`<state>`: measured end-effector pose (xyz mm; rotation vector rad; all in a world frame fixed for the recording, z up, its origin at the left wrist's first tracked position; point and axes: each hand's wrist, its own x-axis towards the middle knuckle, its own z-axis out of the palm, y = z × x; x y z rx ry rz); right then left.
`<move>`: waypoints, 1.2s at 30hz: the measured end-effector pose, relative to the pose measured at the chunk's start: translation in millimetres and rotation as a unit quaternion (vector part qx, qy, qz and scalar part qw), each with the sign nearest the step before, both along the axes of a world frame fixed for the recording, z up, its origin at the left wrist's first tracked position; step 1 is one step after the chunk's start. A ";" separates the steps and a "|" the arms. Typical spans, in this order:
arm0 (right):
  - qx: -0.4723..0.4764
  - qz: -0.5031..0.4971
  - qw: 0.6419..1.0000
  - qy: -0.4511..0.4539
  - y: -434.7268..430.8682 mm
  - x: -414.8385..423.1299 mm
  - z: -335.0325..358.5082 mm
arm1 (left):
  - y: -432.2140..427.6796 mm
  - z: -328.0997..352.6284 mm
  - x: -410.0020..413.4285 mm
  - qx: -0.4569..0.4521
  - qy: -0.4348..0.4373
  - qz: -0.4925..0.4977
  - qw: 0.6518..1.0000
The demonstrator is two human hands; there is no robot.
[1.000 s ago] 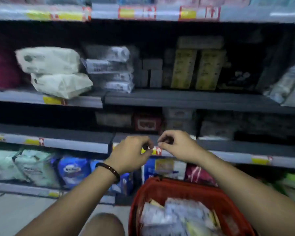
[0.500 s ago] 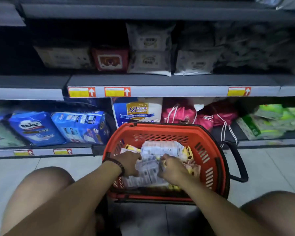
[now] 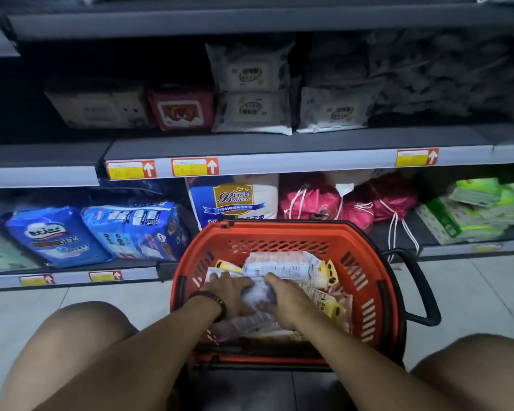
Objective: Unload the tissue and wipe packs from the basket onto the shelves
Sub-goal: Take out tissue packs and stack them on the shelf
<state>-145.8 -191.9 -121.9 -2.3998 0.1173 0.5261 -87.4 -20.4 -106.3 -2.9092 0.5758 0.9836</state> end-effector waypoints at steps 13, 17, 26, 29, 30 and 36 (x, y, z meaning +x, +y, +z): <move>0.326 -0.115 0.937 -0.056 -31.1 12.0 72.1 | 1.7 72.1 -4.5 -0.485 0.156 0.237 0.827; 0.249 -0.109 0.944 -0.187 -6.3 3.4 80.0 | 5.9 81.7 -3.2 -0.643 0.323 0.302 0.626; 0.198 -0.423 0.881 -0.074 -60.3 27.7 46.0 | 15.0 86.9 13.5 -0.494 0.071 0.409 0.764; 0.174 -0.482 0.858 0.018 -66.9 34.0 6.0 | 25.2 84.2 17.6 -0.495 0.036 0.426 0.757; 0.169 -0.477 0.861 0.048 -64.2 37.0 -5.2 | 28.1 83.6 18.8 -0.497 0.024 0.432 0.752; 0.201 -0.452 0.863 0.104 -44.3 56.8 -21.6 | 37.3 74.9 27.4 -0.502 -0.067 0.472 0.722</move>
